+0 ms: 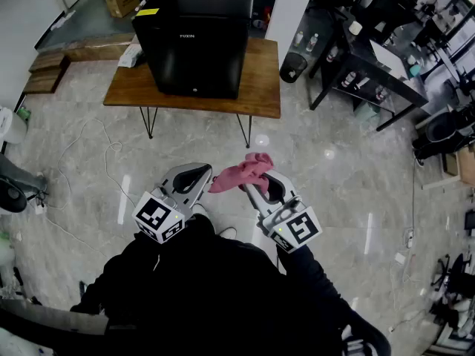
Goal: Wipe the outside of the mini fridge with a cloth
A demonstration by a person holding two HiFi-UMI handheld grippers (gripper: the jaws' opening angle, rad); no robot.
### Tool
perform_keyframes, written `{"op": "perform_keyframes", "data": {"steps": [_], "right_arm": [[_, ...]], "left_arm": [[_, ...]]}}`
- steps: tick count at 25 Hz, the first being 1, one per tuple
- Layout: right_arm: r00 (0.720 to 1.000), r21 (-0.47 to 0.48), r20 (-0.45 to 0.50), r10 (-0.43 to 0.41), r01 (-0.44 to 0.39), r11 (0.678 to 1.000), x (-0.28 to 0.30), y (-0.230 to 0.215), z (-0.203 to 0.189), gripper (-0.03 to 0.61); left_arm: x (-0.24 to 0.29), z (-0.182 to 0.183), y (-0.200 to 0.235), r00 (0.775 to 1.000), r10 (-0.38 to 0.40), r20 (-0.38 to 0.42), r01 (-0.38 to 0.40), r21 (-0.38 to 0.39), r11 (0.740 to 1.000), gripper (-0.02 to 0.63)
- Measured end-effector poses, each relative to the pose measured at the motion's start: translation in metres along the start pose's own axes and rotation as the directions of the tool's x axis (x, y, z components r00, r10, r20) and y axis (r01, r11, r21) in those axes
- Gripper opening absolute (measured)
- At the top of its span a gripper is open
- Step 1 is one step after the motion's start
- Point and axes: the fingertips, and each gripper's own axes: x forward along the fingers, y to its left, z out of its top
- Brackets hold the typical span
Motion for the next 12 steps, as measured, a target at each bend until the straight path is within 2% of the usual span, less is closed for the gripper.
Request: {"op": "perform_keyframes", "data": {"steps": [8,12], "right_arm": [[1.000,0.030,0.017,-0.010,0.010,1.000,0.000,-0.022,0.003,0.091],[1.000,0.010,0.022,0.010,-0.011,1.000,0.006,-0.028,0.011,0.091]], "left_arm": [[0.019,0.005,0.002,1.000,0.011,-0.003,-0.011,0.010,1.000,0.006],[0.025,0.016,0.008,1.000,0.024,0.009,-0.025,0.027,0.999,0.006]]}}
